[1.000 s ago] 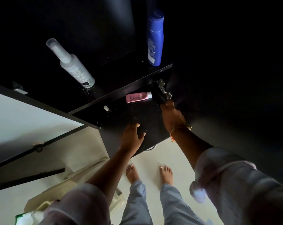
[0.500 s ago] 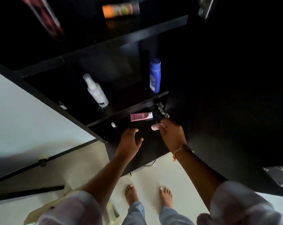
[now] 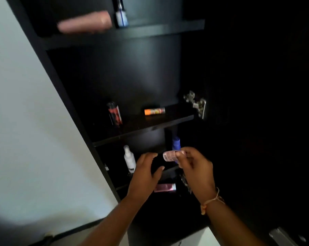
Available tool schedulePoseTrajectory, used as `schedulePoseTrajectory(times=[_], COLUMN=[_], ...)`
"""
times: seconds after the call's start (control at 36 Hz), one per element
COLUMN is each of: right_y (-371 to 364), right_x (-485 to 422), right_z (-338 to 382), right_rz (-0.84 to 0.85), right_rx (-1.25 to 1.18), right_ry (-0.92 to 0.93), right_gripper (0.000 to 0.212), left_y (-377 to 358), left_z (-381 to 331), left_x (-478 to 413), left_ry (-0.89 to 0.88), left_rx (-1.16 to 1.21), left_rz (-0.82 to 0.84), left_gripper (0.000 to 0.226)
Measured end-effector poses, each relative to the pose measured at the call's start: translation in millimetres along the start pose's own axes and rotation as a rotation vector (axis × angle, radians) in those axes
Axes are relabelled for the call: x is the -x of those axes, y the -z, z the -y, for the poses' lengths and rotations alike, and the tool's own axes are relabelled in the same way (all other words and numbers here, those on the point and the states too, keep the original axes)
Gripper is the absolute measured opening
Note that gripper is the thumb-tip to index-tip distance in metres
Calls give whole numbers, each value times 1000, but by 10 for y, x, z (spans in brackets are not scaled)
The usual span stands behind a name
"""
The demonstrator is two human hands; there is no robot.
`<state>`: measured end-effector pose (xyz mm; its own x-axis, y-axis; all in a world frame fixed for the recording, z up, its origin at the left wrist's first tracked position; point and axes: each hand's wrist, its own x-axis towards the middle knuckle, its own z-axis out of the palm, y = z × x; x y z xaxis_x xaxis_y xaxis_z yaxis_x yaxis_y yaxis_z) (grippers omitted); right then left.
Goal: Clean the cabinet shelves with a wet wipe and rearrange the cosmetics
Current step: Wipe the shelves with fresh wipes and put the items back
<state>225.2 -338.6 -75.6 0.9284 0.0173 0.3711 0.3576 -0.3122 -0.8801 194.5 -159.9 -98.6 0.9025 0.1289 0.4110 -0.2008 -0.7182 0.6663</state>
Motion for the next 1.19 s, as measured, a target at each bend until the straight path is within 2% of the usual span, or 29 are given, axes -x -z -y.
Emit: schedulePoseTrajectory(times=[0.19, 0.33, 0.47, 0.64, 0.69, 0.89, 1.11, 1.19], right_y=[135, 249, 351, 400, 409, 437, 459, 471], right_x=[-430, -829, -1297, -1822, -1962, -2224, -2245, -2263], right_z=[875, 1485, 2066, 2525, 2589, 2648, 2649, 2706], right_rz=[-151, -280, -440, -510, -509, -453, -361, -278], right_rx=[-203, -290, -214, 54, 181, 445, 462, 511], right_ry=[253, 445, 650, 875, 858, 691, 525, 463], right_gripper=[18, 16, 20, 9, 3, 6, 15, 26], left_y=[677, 1121, 1441, 1575, 1580, 1530, 1489, 1486], left_z=[-569, -960, -1197, -1359, -1373, -1324, -1285, -1274], left_x=[-445, -812, -1146, -1360, -1396, -1492, -1539, -1551], left_ry=[-188, -366, -422, -396, -398, -389, -369, -357], left_rx=[-41, -85, -172, -256, -279, -312, -309, -315], left_rz=[-196, -374, -501, -506, -495, -452, -430, -415], left_gripper=[41, 37, 40, 43, 42, 42, 43, 43])
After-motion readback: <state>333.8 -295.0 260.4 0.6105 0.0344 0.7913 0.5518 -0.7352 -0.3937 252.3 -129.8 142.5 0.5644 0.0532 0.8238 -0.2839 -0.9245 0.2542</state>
